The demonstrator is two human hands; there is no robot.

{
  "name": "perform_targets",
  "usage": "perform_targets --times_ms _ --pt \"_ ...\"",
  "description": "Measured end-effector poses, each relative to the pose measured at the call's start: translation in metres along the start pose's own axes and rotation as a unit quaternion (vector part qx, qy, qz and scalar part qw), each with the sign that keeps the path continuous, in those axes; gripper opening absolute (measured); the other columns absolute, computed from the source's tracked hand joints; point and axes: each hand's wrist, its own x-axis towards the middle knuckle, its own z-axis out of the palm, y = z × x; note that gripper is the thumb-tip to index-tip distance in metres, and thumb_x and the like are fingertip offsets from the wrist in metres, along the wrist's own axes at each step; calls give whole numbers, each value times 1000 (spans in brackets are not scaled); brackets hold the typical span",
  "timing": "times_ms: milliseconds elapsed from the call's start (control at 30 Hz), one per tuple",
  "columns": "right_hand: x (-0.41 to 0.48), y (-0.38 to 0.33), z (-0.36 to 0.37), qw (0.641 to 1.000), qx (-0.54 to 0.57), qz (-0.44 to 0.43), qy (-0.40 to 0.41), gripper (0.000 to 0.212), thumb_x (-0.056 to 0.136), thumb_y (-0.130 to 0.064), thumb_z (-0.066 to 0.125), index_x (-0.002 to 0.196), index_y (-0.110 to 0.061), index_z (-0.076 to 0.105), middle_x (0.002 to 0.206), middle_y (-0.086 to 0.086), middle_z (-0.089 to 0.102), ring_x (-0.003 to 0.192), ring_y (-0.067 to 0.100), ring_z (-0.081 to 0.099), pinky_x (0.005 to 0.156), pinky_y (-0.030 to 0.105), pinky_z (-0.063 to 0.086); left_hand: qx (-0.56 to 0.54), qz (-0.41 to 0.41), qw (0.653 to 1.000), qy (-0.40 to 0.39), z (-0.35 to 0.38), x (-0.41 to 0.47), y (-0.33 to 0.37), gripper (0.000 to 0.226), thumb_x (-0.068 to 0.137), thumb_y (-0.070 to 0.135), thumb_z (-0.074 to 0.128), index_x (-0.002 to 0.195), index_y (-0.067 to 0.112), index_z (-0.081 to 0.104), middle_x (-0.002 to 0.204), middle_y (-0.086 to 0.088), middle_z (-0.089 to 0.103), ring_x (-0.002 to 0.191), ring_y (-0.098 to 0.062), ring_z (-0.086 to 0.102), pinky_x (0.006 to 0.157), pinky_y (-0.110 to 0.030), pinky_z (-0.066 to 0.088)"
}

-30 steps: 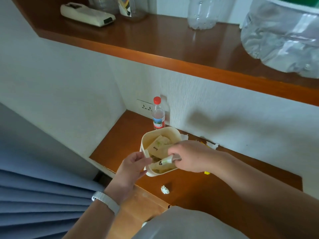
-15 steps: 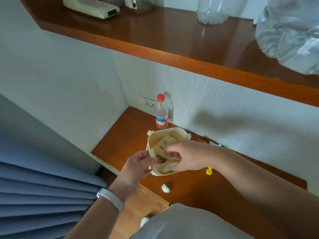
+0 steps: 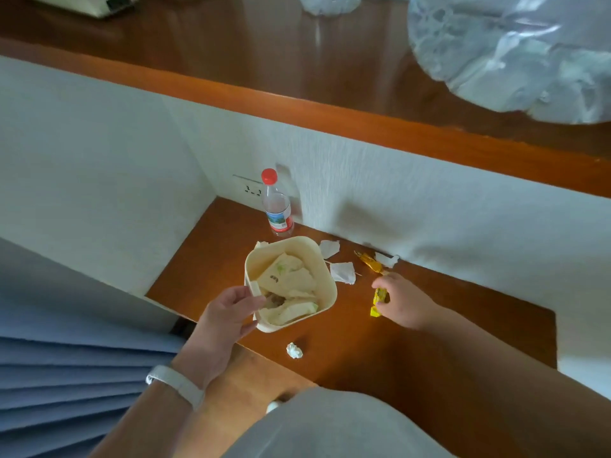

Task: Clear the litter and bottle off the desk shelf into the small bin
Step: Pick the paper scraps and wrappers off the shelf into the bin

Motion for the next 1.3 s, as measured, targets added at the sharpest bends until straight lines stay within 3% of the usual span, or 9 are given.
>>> perform_targets --times_ms 167,267,400,533,700,833,1000,1167,1300 --pt "7 27 38 999 -51 -11 5 57 86 -24 64 140 -24 45 140 1 42 121 21 48 98 36 47 11 -12 1000 3 8 -7 -2 20 96 20 69 115 12 68 116 -7 77 115 -25 69 107 -46 53" --pt "15 32 46 996 -79 -25 23 56 88 -16 61 141 -23 45 140 4 40 119 23 50 95 37 51 10 -15 1000 17 15 -12 0 19 97 19 67 114 12 68 116 -8 76 115 -25 69 108 -47 52" --pt "25 36 42 989 -127 -52 55 45 89 -9 58 132 -20 52 129 5 51 105 21 54 81 36 54 -6 -17 999 28 22 -18 1 17 98 16 65 114 11 68 115 -9 76 114 -26 69 106 -46 53" --pt "30 38 34 980 -174 -69 70 23 88 -23 63 110 -17 62 125 5 55 97 19 56 76 33 54 -14 -22 999 36 29 -23 -6 16 97 15 66 112 11 68 112 -9 78 114 -27 70 107 -47 52" --pt "28 42 32 969 -211 -94 92 19 85 -31 67 98 -16 65 126 8 59 94 21 58 72 33 53 -22 -20 999 39 34 -32 -11 15 98 16 66 111 10 68 111 -8 79 113 -26 71 106 -45 53" --pt "22 43 34 970 -191 -112 100 16 86 -28 67 97 -16 65 105 3 59 85 17 51 66 31 52 -31 -15 998 55 37 -37 -12 15 98 15 65 112 9 67 111 -9 78 111 -24 71 107 -45 53" --pt "15 40 39 984 -152 -62 70 6 93 -23 59 95 -19 55 84 -5 57 77 14 52 63 31 53 -27 -9 997 72 38 -41 -13 12 97 14 66 108 11 68 110 -8 77 110 -24 70 106 -43 53" --pt "10 36 41 989 -144 -30 25 14 93 -29 59 103 -19 57 84 -5 59 74 14 56 58 27 48 -47 -6 997 61 38 -41 -20 10 97 12 65 106 10 68 102 -5 79 107 -24 71 104 -43 54" --pt "5 34 39 994 -96 31 31 19 90 -28 62 106 -20 58 84 -7 60 71 13 58 63 31 55 -33 -2 999 39 35 -35 -22 11 98 14 65 107 10 69 101 -5 81 105 -23 72 105 -45 54"
